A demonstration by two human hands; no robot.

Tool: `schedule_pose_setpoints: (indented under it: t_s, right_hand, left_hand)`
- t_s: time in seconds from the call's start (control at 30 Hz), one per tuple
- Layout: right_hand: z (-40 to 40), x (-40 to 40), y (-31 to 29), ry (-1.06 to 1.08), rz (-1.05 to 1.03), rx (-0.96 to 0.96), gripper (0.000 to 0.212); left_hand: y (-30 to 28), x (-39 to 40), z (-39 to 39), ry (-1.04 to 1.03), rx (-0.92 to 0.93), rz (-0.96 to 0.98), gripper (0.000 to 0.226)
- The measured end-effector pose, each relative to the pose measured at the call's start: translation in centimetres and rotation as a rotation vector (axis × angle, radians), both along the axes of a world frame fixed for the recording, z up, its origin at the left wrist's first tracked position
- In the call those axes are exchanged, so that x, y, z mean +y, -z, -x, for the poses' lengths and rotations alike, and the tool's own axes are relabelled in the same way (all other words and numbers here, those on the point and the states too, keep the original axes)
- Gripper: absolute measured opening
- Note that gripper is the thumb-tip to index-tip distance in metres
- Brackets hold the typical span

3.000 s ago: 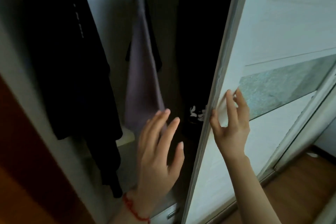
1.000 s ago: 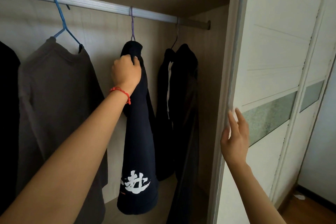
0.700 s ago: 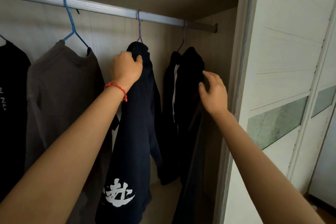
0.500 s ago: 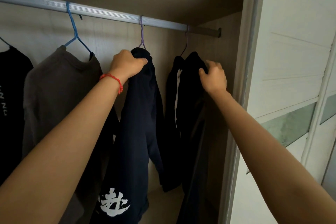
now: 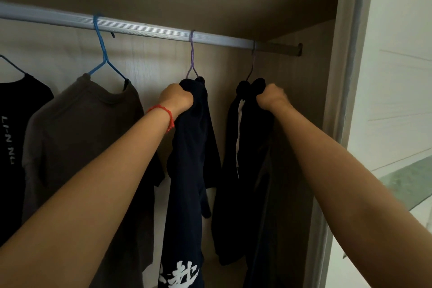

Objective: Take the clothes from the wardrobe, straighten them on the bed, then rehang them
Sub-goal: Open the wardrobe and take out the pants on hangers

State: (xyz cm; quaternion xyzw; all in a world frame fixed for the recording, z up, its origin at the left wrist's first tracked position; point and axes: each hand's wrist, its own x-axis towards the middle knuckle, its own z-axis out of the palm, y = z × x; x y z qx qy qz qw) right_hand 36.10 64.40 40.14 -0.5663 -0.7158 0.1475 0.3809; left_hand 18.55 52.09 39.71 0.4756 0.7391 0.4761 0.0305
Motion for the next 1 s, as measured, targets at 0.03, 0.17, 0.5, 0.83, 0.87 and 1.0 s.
schedule_pose_setpoints:
  t_s: [0.03,0.17,0.5,0.83,0.87,1.0]
  right_hand:
    - [0.2,0.2,0.0,-0.007,-0.008,0.035,0.028]
    - [0.2,0.8,0.5,-0.030,-0.077,0.254,0.016]
    - [0.0,-1.6,1.5,-0.088,-0.228,0.419,0.031]
    - [-4.7,-11.6,9.3,-0.034,-0.182,0.502,0.030]
    - [-5.3,-12.8,10.2,-0.003,-0.190,0.488,0.031]
    - [-8.3,-18.2,12.5,0.128,-0.252,0.407,0.038]
  left_hand:
    - [0.1,0.3,0.0,-0.027,0.032,-0.035,0.022]
    - [-0.4,1.1,0.6,-0.066,0.062,-0.154,0.032]
    - [1.4,1.0,0.7,0.007,0.003,-0.372,0.045]
    - [8.7,-4.3,-1.9,0.176,-0.124,-0.455,0.047]
    - [9.6,-5.0,-2.2,0.200,-0.147,-0.454,0.046]
    - [13.0,-8.0,-3.2,0.318,-0.248,-0.499,0.045]
